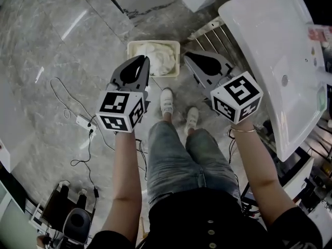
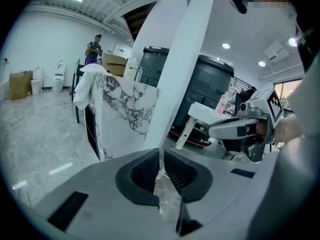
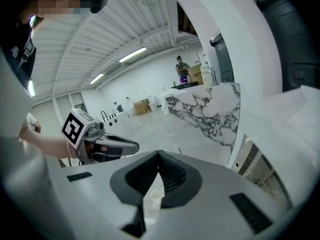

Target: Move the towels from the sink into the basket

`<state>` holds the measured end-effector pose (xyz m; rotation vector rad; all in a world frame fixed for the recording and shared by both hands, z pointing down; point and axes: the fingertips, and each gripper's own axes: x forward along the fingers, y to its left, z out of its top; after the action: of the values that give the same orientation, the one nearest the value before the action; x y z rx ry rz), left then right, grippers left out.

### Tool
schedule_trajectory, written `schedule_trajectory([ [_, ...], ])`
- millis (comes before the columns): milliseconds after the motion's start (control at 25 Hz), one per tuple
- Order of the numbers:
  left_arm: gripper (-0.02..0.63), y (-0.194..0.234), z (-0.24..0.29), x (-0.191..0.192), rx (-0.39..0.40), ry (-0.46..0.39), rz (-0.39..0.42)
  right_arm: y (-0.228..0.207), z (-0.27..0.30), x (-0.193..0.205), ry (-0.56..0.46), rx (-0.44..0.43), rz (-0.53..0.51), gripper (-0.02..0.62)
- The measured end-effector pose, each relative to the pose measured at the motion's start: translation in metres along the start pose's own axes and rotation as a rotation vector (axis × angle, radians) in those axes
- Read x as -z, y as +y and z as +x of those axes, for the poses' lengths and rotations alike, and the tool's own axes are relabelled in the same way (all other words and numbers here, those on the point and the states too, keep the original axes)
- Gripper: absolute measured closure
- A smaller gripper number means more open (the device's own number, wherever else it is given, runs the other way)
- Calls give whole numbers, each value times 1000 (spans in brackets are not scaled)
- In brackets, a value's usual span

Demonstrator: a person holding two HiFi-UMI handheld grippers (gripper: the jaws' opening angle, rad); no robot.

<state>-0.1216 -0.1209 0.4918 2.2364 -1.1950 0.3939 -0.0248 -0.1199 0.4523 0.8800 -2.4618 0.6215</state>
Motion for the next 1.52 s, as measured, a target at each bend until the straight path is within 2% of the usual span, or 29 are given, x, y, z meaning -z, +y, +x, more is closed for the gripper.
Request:
schedule_trajectory([
  [120,588,-18,-8,-17,23,-18,11,5,-25,-15,-10,-13,-39,591],
  [360,583,-59,-25,-59,73,-65,91,20,-71,-41,-16,-34,-143,591],
  [560,535,-96,-40,-86,113,-99,154,36,-113,-61,-32,-33,-218,591],
  [680,535,-117,-50,-101,130,-125,183,43,-133,-68,-43,-26,-246,591],
  [960,534,-153,-69,-126,163,-170,242,47,-173,-92,-95,31,-293,591],
  [1120,505,-172,-81,-146,178,-204,264,48,-196,-109,-137,73,-306,591],
  [1520,491,-210,-108,-188,242,-324,294,56,-243,-140,-328,180,-286,591],
])
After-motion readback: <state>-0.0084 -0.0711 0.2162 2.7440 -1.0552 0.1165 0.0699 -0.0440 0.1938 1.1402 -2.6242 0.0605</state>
